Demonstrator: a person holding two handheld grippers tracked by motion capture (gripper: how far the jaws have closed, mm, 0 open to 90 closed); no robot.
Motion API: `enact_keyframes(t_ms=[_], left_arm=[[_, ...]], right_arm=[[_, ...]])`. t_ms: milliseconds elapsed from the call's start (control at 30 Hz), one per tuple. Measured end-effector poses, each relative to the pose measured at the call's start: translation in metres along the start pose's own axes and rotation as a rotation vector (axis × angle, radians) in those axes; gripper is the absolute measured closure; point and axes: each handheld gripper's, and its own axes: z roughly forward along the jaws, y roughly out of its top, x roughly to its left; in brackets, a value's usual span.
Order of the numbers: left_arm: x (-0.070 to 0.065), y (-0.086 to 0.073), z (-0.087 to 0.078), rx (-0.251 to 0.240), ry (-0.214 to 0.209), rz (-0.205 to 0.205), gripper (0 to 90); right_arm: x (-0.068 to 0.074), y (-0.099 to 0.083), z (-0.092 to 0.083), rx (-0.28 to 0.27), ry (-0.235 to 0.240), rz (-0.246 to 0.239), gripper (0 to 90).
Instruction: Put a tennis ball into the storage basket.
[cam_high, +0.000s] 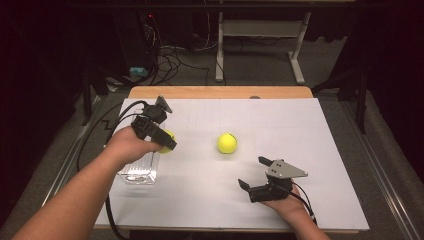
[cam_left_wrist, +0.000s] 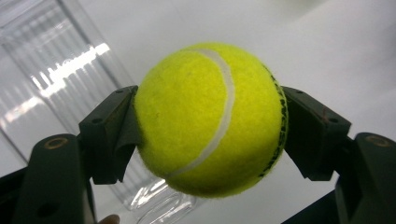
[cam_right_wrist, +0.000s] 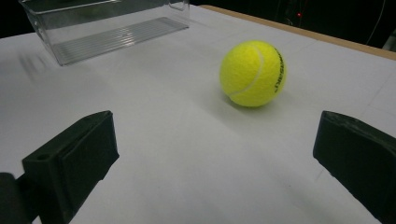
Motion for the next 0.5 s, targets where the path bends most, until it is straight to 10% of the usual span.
enact_keyframes(t_ms=[500], left_arm=[[0.048,-0.013,-0.005,0.016,0.055,-0.119,26.4]], right_arm=[[-0.017,-0.010,-0.015,0.002,-0.048,0.017,0.0]])
